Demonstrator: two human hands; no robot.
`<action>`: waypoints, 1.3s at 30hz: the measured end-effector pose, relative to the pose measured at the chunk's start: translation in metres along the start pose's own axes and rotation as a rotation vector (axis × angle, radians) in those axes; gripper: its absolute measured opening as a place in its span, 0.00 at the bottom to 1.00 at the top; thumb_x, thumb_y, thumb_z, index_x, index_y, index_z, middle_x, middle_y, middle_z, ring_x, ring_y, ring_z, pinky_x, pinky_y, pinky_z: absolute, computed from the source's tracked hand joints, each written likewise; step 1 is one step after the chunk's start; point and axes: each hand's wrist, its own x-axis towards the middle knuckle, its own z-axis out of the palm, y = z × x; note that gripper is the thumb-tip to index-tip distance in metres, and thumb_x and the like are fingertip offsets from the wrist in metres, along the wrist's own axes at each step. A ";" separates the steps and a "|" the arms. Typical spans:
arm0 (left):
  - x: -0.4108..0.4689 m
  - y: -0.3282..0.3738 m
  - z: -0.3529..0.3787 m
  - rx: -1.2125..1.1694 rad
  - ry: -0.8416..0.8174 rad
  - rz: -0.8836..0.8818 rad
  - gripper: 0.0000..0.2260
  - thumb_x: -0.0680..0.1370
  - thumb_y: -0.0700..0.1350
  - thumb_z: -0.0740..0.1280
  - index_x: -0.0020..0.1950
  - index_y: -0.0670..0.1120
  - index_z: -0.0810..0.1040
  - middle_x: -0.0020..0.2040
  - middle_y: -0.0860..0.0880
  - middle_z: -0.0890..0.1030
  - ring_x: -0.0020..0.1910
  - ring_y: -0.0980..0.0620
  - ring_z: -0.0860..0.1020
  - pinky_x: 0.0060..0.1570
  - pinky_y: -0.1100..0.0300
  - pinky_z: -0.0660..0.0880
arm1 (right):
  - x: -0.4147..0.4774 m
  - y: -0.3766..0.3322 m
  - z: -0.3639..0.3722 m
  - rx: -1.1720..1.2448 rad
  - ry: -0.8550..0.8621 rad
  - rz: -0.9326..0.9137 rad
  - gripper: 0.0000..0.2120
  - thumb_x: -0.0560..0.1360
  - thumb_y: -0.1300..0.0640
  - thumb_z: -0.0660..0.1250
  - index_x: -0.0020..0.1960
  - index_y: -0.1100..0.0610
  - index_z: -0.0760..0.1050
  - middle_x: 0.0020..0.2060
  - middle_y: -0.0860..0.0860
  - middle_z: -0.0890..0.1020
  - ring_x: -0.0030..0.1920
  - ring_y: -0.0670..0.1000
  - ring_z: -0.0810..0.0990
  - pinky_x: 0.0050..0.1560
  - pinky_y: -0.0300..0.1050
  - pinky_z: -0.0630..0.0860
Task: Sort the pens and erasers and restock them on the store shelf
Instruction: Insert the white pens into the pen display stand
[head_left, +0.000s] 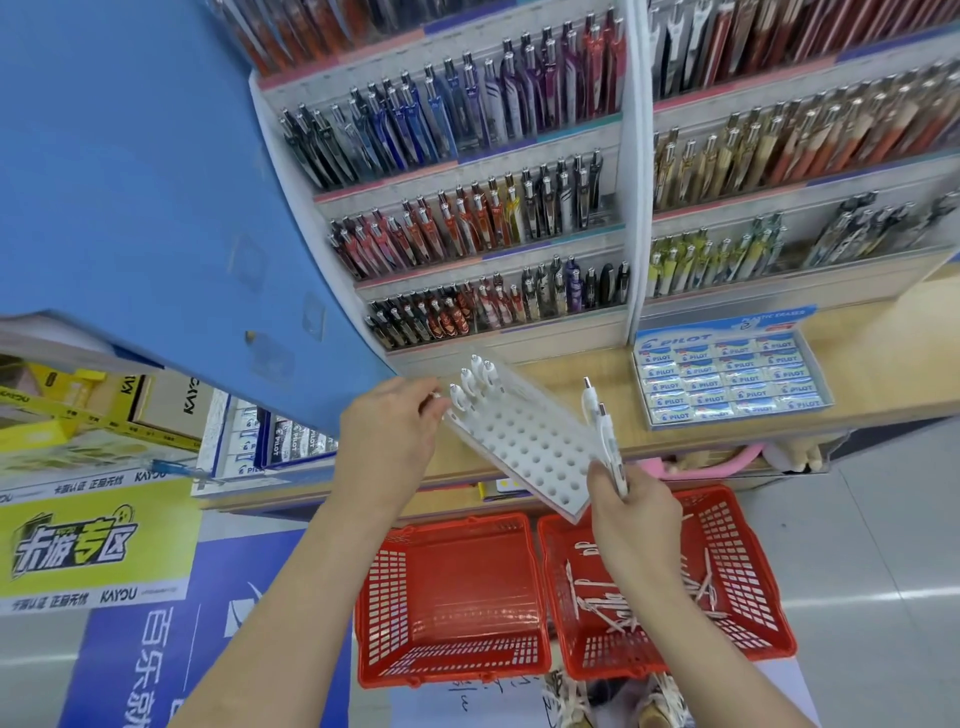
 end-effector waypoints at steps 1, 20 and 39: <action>0.002 0.000 0.000 -0.001 0.000 0.002 0.03 0.74 0.43 0.70 0.45 0.44 0.83 0.38 0.47 0.81 0.38 0.47 0.78 0.38 0.59 0.68 | 0.000 0.001 0.001 0.006 -0.005 0.002 0.18 0.77 0.51 0.62 0.30 0.58 0.71 0.25 0.53 0.75 0.27 0.51 0.73 0.31 0.45 0.68; 0.013 -0.002 0.014 0.020 -0.069 -0.008 0.06 0.76 0.44 0.69 0.49 0.44 0.82 0.42 0.46 0.83 0.42 0.46 0.79 0.44 0.55 0.72 | 0.004 0.005 0.004 0.006 -0.025 -0.062 0.17 0.78 0.51 0.61 0.33 0.57 0.72 0.25 0.52 0.75 0.27 0.51 0.72 0.30 0.48 0.68; 0.027 0.009 0.020 0.266 -0.191 -0.169 0.07 0.76 0.47 0.64 0.42 0.48 0.81 0.38 0.49 0.82 0.40 0.45 0.78 0.34 0.56 0.73 | 0.020 -0.006 -0.005 0.019 -0.050 -0.099 0.17 0.78 0.49 0.64 0.33 0.57 0.71 0.28 0.49 0.75 0.31 0.50 0.73 0.32 0.46 0.65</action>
